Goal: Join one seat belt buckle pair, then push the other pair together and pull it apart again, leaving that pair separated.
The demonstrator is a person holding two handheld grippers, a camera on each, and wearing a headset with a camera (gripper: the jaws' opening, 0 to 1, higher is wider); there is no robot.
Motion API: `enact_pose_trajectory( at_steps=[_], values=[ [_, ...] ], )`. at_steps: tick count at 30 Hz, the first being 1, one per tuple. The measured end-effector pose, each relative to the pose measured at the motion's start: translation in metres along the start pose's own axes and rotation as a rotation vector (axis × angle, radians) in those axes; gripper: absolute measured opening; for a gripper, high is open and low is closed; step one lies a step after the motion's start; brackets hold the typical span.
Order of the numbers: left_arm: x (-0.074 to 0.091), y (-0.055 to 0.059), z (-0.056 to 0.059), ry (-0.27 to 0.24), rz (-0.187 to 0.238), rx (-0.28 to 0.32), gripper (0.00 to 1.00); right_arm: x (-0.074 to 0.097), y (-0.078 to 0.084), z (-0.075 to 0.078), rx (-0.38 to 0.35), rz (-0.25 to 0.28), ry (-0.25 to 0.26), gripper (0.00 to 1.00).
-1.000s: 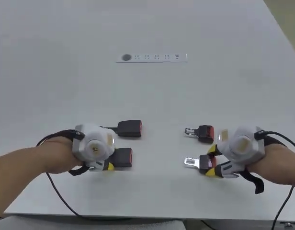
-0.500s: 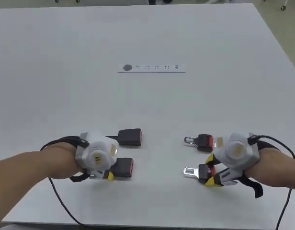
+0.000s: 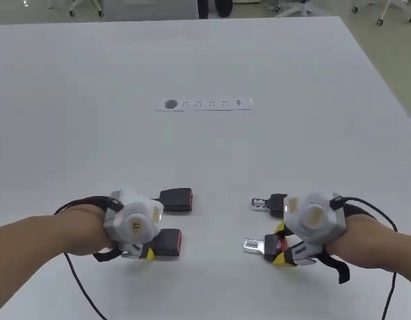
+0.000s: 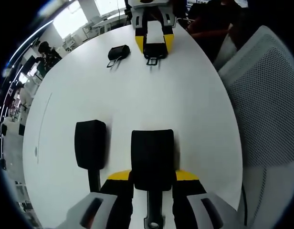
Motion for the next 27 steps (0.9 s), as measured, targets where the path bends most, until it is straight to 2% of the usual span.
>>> enact_pose_trajectory(
  at_steps=[4,15,23,27],
  values=[
    [0.000,0.001,0.000,0.004,-0.003,-0.001,0.32,-0.006,-0.012,-0.002,0.007,0.011,0.003,0.33],
    [-0.001,0.001,0.000,0.008,-0.005,-0.007,0.32,-0.023,-0.044,-0.006,-0.027,0.097,0.010,0.33],
    [-0.001,0.000,0.001,0.010,-0.008,-0.013,0.32,-0.036,-0.066,-0.013,-0.008,0.119,0.007,0.33],
    [-0.001,0.000,0.001,0.010,-0.010,-0.012,0.32,-0.041,-0.076,-0.014,-0.032,0.143,0.002,0.33]
  ],
)
Point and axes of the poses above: the centre of the closed fingertips' face, and the gripper's own axes: x roughly backward along the fingers, z roughly to its right, y roughly out of its underside, the point moved 3 cm from there along x, roughly backward along the fingers, and after that the axes turned 3 degrees about -x, right-handed, at the moved point
